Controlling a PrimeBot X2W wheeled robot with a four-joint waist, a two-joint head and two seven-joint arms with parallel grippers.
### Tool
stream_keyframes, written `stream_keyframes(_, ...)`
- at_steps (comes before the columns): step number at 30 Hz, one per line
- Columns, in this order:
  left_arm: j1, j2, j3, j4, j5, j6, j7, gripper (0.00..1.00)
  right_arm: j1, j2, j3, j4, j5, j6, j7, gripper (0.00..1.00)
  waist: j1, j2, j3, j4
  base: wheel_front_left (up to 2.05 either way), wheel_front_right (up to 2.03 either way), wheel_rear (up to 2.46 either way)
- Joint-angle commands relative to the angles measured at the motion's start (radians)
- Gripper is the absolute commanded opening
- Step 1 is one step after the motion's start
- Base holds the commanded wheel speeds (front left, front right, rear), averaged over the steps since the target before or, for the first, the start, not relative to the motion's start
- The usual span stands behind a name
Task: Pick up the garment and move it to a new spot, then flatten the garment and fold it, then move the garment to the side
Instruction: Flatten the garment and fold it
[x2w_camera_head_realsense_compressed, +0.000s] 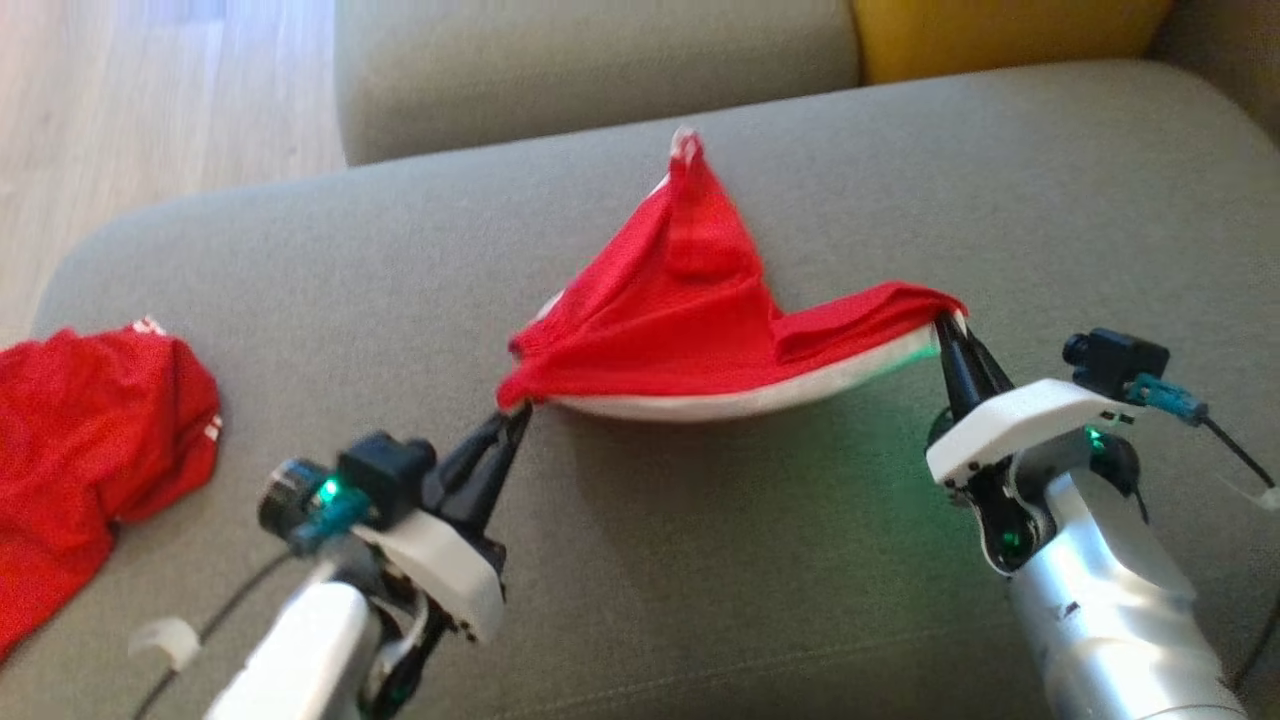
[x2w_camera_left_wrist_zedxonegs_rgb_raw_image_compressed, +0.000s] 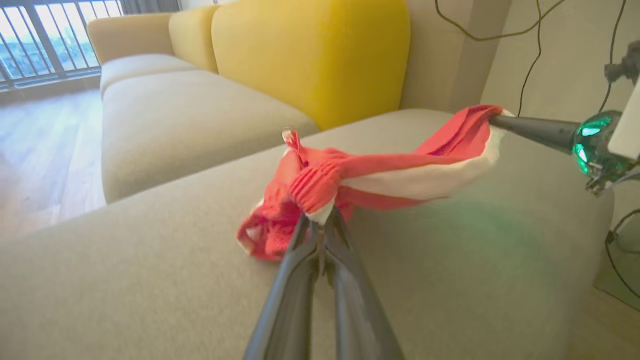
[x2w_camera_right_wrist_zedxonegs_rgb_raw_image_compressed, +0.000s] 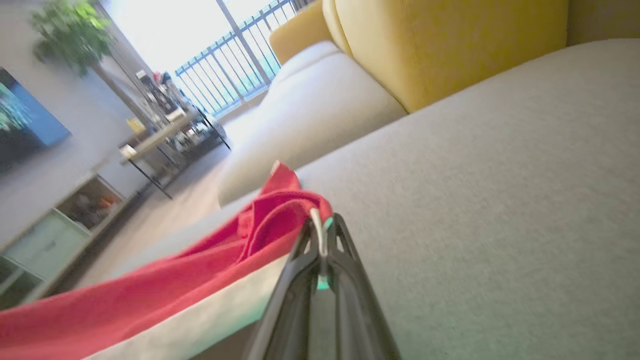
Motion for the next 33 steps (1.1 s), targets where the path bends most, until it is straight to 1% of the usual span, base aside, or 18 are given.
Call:
stream_keyframes(1,-0.045,0.039,0.057,-0.091,-0.024,-0.003,0.024,0.0,-0.017,0.007,0.056,-0.068,0.079,0.0,-0.009,0.0,0.0001,0.0,-0.031,-0.013,0.0,0.0,0.0)
stream_keyframes(3,-0.054,0.061,0.08,-0.168,-0.053,-0.003,0.066,0.0,-0.025,0.007,0.094,-0.118,0.162,0.0,-0.009,0.0,0.0001,0.0,-0.049,-0.018,0.0,0.0,0.0)
stream_keyframes(6,-0.074,0.09,0.117,-0.279,-0.088,0.005,0.132,0.0,-0.047,0.007,0.126,-0.186,0.263,0.0,-0.005,0.0,0.0001,0.0,-0.073,-0.023,0.0,0.0,0.0)
stream_keyframes(10,-0.112,0.102,0.162,-0.401,-0.141,0.023,0.21,0.0,-0.082,0.007,0.135,-0.268,0.389,0.0,0.016,0.0,0.0001,0.0,-0.1,-0.025,0.0,0.0,0.0)
stream_keyframes(13,-0.144,0.112,0.191,-0.466,-0.146,0.05,0.246,0.0,-0.103,0.007,0.13,-0.314,0.495,0.0,0.025,0.0,0.0001,0.0,-0.117,-0.026,0.0,0.0,0.0)
stream_keyframes(17,-0.16,0.093,0.227,-0.526,-0.175,0.097,0.274,0.0,-0.113,0.007,0.152,-0.353,0.633,0.0,0.029,0.0,0.0001,0.0,-0.133,-0.027,0.0,0.0,0.0)
stream_keyframes(20,-0.166,0.104,0.241,-0.558,-0.148,0.123,0.272,0.0,-0.113,0.007,0.18,-0.373,0.732,0.0,0.024,0.0,0.0001,0.0,-0.138,-0.029,0.0,0.0,0.0)
stream_keyframes(24,-0.16,0.117,0.251,-0.562,-0.119,0.144,0.258,0.0,-0.121,0.007,0.233,-0.365,0.847,0.0,0.018,0.0,0.0001,0.0,-0.14,-0.038,0.0,0.0,0.0)
stream_keyframes(28,-0.158,0.129,0.245,-0.556,-0.112,0.143,0.271,0.0,-0.153,0.007,0.279,-0.323,0.883,0.0,0.006,0.0,0.0001,0.0,-0.133,-0.047,0.0,0.0,0.0)
stream_keyframes(30,-0.168,0.141,0.237,-0.547,-0.112,0.133,0.292,0.0,-0.18,0.007,0.295,-0.281,0.9,0.0,0.002,0.0,0.0001,0.0,-0.122,-0.052,0.0,0.0,0.0)
stream_keyframes(31,-0.168,0.141,0.237,-0.547,-0.112,0.133,0.292,0.0,-0.18,0.007,0.295,-0.281,0.9,0.0,0.002,0.0,0.0001,0.0,-0.122,-0.052,0.0,0.0,0.0)
stream_keyframes(33,-0.193,0.153,0.227,-0.525,-0.128,0.109,0.33,0.0,-0.227,0.007,0.314,-0.214,0.904,0.0,0.0,0.0,0.0001,0.0,-0.107,-0.054,0.0,0.0,0.0)
